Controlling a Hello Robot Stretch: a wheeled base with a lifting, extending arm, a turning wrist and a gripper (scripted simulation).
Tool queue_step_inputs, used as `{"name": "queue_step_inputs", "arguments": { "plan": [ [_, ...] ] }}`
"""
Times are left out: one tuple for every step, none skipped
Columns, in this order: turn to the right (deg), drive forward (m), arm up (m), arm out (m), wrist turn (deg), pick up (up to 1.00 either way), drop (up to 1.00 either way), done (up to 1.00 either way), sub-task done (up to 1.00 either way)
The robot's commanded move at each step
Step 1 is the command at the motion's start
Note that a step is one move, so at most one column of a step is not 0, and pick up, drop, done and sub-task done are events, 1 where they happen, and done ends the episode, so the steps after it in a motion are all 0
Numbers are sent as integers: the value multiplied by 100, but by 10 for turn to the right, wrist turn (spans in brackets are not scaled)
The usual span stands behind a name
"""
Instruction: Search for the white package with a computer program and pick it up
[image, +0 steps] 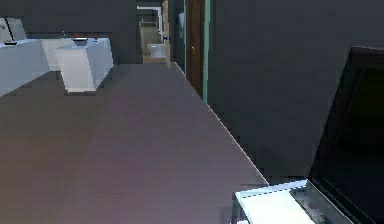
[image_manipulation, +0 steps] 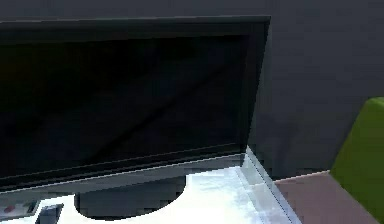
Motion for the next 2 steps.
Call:
{"name": "queue_step_inputs", "arguments": {
  "plan": [
    [-180,0,0,0,0,0,0,0,0],
    [0,95,0,0,0,0,0,0,0]
  ]
}}
